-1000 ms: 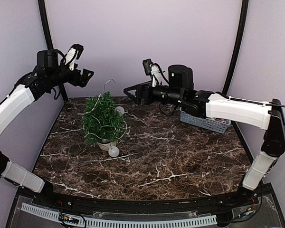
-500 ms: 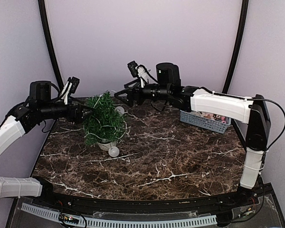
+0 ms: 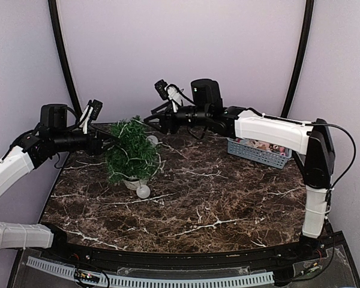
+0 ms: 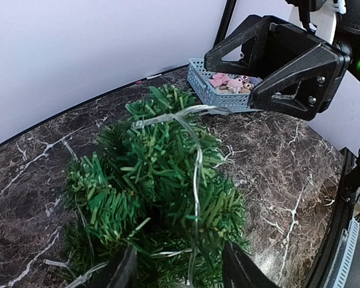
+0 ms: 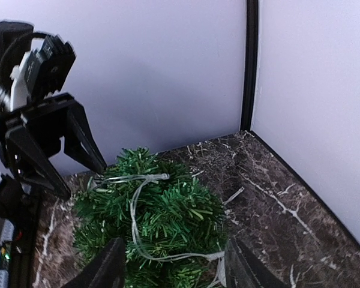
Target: Decorate the small christmas tree
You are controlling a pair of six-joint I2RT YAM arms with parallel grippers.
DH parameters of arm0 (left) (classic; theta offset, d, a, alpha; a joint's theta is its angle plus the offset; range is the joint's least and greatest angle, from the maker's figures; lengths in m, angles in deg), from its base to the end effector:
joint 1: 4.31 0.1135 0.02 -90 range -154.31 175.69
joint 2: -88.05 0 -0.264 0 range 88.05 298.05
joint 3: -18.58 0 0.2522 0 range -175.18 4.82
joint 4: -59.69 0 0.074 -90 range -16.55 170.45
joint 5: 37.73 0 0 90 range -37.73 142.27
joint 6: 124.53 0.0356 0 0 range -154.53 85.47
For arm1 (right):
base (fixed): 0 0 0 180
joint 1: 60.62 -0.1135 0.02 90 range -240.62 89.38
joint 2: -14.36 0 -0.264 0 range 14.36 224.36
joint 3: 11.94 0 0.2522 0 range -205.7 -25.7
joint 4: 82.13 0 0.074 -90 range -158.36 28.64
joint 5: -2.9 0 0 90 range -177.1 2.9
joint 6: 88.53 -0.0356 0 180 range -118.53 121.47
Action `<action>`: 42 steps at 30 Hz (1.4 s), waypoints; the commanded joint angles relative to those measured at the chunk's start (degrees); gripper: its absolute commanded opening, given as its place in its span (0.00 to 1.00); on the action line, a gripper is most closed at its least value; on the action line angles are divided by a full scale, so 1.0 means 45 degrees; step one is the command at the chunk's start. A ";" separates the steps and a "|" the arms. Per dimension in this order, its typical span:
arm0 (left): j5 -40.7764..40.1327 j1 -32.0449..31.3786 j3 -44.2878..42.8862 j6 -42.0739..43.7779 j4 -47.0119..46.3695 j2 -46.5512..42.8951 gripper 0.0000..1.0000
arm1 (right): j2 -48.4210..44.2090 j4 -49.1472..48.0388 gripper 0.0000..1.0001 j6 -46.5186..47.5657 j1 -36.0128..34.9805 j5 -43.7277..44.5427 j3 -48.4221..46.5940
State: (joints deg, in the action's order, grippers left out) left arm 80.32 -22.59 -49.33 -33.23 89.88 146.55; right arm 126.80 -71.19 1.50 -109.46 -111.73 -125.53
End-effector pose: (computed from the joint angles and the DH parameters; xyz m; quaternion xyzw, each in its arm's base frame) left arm 0.2126 -0.0879 0.3424 0.2714 0.7635 -0.2786 0.5156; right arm 0.3033 0.3694 0.3445 -0.4342 0.6235 0.4086 0.5057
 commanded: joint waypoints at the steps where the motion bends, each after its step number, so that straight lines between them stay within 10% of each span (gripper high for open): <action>1: -0.0219 -0.0034 0.0079 0.0155 0.0097 -0.0304 0.43 | 0.0495 0.0255 0.47 0.0407 0.0033 -0.0152 -0.0784; 21: -0.0272 -0.0039 0.1026 -0.0230 0.0628 -0.1116 0.66 | 0.1386 0.1500 0.51 0.1195 -0.0564 -0.1034 -0.2025; 33: -0.0641 -0.0028 0.1253 -0.0230 0.0471 -0.1311 0.04 | 0.1268 0.1122 0.03 0.1089 -0.0749 -0.0355 -0.1918; 42: -0.1719 -0.0037 0.1273 -0.1165 -0.0165 -0.2517 0.00 | -0.0158 0.0119 0.00 0.0785 -0.0785 -0.0043 -0.0883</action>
State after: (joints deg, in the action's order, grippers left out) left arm 74.90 -22.59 -42.97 -36.18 91.34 137.17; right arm 131.31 -65.77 5.94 -112.45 -113.43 -130.58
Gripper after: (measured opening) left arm 0.010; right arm 0.007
